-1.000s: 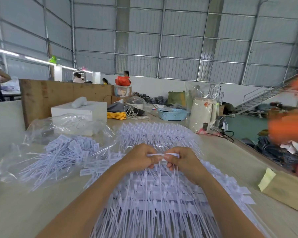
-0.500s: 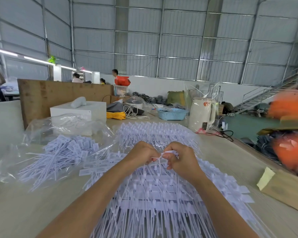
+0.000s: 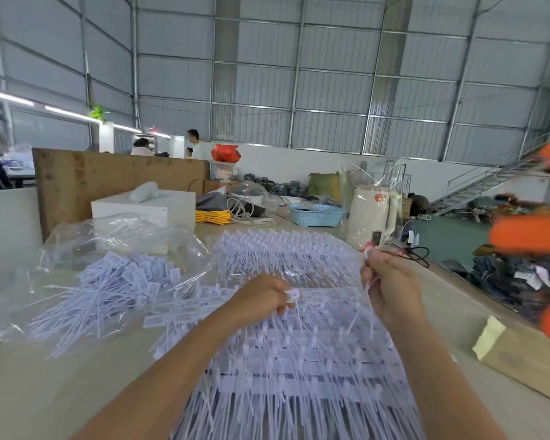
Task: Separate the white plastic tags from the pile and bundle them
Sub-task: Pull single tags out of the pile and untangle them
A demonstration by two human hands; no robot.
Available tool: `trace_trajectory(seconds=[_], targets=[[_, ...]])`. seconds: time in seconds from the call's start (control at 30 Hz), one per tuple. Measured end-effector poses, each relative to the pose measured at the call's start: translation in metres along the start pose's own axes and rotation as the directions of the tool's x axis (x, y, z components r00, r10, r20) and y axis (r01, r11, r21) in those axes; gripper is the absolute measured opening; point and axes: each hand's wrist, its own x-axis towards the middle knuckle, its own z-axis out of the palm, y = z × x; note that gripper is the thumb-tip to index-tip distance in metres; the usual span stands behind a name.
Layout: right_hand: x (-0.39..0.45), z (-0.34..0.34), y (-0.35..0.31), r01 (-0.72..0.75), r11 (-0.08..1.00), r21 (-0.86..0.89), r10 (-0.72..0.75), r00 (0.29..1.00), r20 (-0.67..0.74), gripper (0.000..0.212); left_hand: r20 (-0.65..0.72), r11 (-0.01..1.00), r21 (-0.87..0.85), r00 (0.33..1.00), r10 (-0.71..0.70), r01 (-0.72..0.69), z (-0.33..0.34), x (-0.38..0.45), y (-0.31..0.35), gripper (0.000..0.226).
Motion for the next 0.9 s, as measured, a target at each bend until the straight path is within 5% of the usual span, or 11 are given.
trace_trajectory(seconds=[0.13, 0.23, 0.43, 0.67, 0.8, 0.9], targets=[[-0.012, 0.016, 0.016, -0.188, 0.954, -0.234, 0.230, 0.959, 0.164, 0.006, 0.006, 0.999, 0.028, 0.999, 0.033, -0.033, -0.002, -0.002, -0.001, 0.026], [-0.018, 0.020, 0.034, -0.091, 0.862, -0.499, 0.263, 0.921, 0.286, 0.012, -0.008, 0.987, 0.107, 0.993, 0.120, -0.118, 0.002, -0.003, -0.002, 0.029], [-0.020, 0.019, 0.046, 0.003, 0.761, -0.649, 0.263, 0.913, 0.312, 0.018, -0.026, 0.950, 0.237, 0.976, 0.215, -0.203, 0.006, -0.002, -0.003, 0.055], [-0.017, 0.015, 0.048, 0.135, 0.803, -0.580, 0.133, 0.908, 0.396, 0.017, -0.060, 0.964, 0.197, 0.980, 0.192, -0.177, 0.004, -0.002, -0.007, 0.058], [-0.011, 0.010, 0.048, 0.157, 0.799, -0.580, 0.094, 0.921, 0.378, 0.015, -0.153, 0.985, 0.138, 0.980, 0.123, -0.102, 0.000, -0.001, -0.009, 0.022], [-0.011, 0.011, 0.049, 0.166, 0.817, -0.552, 0.083, 0.914, 0.398, 0.013, -0.168, 0.991, 0.115, 0.982, 0.091, -0.072, -0.002, -0.001, -0.005, 0.020]])
